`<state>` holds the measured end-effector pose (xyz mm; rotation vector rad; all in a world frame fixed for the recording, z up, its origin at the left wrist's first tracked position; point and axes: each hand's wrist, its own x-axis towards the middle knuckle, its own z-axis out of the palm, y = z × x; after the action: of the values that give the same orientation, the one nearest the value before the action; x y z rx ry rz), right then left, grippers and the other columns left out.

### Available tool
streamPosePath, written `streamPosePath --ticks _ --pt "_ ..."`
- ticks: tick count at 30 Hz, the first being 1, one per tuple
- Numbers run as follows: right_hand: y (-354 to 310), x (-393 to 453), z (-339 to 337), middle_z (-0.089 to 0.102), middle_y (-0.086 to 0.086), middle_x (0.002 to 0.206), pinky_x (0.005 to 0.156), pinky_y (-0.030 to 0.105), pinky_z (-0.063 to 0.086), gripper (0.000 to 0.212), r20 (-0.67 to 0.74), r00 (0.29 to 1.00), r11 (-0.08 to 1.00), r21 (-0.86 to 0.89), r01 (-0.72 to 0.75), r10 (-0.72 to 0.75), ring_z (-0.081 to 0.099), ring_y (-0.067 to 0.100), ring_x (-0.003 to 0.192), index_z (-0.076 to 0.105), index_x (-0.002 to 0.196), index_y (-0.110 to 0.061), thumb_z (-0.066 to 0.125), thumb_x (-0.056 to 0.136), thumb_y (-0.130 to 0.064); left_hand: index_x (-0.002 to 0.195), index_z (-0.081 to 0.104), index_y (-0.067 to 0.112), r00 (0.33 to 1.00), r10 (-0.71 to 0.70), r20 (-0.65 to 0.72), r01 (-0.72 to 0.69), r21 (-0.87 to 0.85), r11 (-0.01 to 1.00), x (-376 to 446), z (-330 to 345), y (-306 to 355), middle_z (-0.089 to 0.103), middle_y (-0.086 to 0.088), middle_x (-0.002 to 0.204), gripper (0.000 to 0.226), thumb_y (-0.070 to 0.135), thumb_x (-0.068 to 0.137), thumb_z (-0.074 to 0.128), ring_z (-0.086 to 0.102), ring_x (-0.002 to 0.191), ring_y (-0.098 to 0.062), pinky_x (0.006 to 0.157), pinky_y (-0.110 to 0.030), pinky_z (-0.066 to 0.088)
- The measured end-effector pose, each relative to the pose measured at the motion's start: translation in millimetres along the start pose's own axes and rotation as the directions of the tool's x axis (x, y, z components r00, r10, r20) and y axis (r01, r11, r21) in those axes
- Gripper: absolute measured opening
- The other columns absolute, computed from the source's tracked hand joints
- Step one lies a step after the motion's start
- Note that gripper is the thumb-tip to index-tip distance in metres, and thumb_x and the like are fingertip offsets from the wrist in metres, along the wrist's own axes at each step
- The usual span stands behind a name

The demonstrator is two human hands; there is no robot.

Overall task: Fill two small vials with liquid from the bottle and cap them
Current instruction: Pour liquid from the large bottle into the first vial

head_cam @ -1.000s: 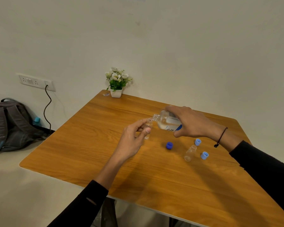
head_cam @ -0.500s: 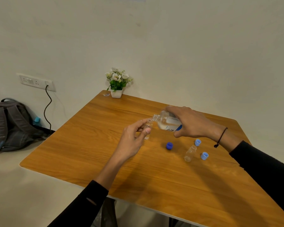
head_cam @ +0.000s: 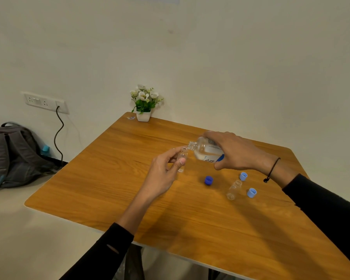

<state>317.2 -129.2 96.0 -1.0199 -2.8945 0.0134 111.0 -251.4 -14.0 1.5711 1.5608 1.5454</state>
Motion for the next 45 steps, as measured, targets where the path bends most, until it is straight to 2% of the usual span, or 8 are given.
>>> streamPosePath --ticks 7,11,18,21,25,39,45 --pt "0.2 -0.4 -0.5 0.058 -0.005 0.136 0.063 0.023 0.039 0.095 -0.002 1.000 1.000 -0.001 0.000 0.000 0.046 0.013 0.103 0.036 0.153 -0.032 0.088 0.074 -0.035 0.146 0.065 0.020 1.000 -0.001 0.006 0.001 0.000 1.000 0.1 -1.1 0.9 0.079 0.000 0.116 0.041 0.025 0.106 0.066 0.073 0.112 -0.018 0.098 -0.042 0.063" --pt "-0.2 0.7 0.0 0.058 -0.004 0.138 0.068 0.027 0.045 0.096 -0.004 1.000 1.000 -0.002 0.004 -0.004 0.046 0.012 0.104 0.035 0.155 -0.032 0.087 0.075 -0.035 0.146 0.064 0.020 1.000 -0.003 0.010 0.003 -0.001 1.000 0.1 -1.6 1.0 0.079 0.001 0.117 0.041 0.024 0.106 0.066 0.073 0.114 -0.018 0.099 -0.041 0.063" --pt "2.7 0.6 0.3 0.057 -0.004 0.138 0.068 0.027 0.047 0.096 0.000 1.000 1.000 0.001 0.006 -0.006 0.047 0.014 0.104 0.035 0.155 -0.032 0.087 0.074 -0.036 0.145 0.065 0.021 1.000 0.014 -0.004 -0.014 -0.008 1.000 0.5 -0.5 2.6 0.080 -0.001 0.116 0.039 0.022 0.106 0.067 0.073 0.113 -0.019 0.098 -0.041 0.063" --pt "3.4 1.2 0.9 0.056 -0.006 0.138 0.066 0.026 0.042 0.097 -0.001 1.000 1.000 -0.007 0.005 -0.005 0.046 0.013 0.104 0.034 0.155 -0.032 0.087 0.074 -0.036 0.146 0.065 0.019 1.000 0.012 0.002 -0.012 -0.007 1.000 0.6 -0.6 2.8 0.079 -0.001 0.117 0.040 0.022 0.106 0.066 0.072 0.113 -0.019 0.098 -0.041 0.062" --pt "4.1 1.3 1.6 0.057 -0.006 0.137 0.068 0.029 0.046 0.095 -0.003 1.000 1.000 -0.015 0.004 -0.004 0.048 0.015 0.105 0.034 0.153 -0.034 0.087 0.074 -0.037 0.146 0.065 0.018 1.000 0.013 0.001 -0.013 -0.011 1.000 0.2 -0.4 3.8 0.079 -0.003 0.116 0.040 0.023 0.106 0.066 0.073 0.112 -0.021 0.099 -0.044 0.062" --pt "6.9 1.5 2.8 0.056 -0.008 0.141 0.067 0.026 0.043 0.099 -0.008 1.000 1.000 -0.010 0.004 -0.004 0.046 0.013 0.106 0.033 0.155 -0.034 0.088 0.073 -0.037 0.146 0.065 0.019 0.999 0.028 0.016 -0.027 -0.028 0.999 0.7 -0.4 3.2 0.078 -0.001 0.119 0.039 0.020 0.107 0.065 0.071 0.115 -0.020 0.097 -0.035 0.062" --pt "4.0 -0.6 2.3 0.056 -0.007 0.138 0.068 0.029 0.048 0.097 -0.015 1.000 1.000 -0.002 -0.001 0.001 0.048 0.015 0.106 0.033 0.154 -0.035 0.087 0.074 -0.036 0.146 0.065 0.018 0.999 0.036 0.008 -0.035 -0.034 0.999 0.6 -0.9 4.0 0.079 -0.002 0.119 0.039 0.019 0.107 0.065 0.072 0.115 -0.022 0.096 -0.035 0.062"
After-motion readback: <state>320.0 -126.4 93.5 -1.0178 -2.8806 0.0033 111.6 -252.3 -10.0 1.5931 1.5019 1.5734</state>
